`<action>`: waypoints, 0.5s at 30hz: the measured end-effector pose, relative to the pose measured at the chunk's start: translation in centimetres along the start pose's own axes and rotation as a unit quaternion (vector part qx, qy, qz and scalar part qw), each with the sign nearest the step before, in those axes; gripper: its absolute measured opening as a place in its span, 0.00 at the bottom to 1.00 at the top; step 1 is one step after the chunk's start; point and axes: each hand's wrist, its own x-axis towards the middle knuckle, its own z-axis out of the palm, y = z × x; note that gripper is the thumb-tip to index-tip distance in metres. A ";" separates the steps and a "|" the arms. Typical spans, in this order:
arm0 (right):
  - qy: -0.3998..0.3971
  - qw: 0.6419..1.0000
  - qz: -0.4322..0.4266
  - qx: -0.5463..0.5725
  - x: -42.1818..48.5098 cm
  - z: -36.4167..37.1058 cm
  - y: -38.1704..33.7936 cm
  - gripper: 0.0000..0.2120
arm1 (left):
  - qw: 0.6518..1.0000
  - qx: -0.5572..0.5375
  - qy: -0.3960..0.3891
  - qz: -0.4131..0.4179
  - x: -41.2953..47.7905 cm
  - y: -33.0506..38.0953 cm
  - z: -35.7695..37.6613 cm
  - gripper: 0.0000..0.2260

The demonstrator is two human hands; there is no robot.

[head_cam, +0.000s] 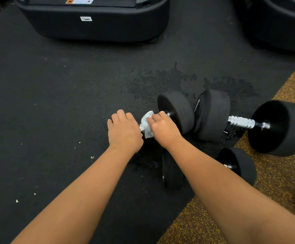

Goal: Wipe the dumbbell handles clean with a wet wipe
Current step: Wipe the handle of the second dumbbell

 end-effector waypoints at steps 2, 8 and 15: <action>-0.003 1.000 0.009 0.023 0.0 -0.2 0.0 0.13 | 0.999 0.042 0.004 0.022 -0.2 0.4 0.5 0.28; 0.013 0.994 0.040 0.096 0.1 -1.2 -0.1 0.08 | 0.984 0.098 -0.035 0.146 -0.4 2.9 0.8 0.29; -0.050 0.980 0.061 0.183 -0.1 -3.3 1.4 0.16 | 0.980 -0.099 -0.101 0.139 0.5 3.9 1.2 0.27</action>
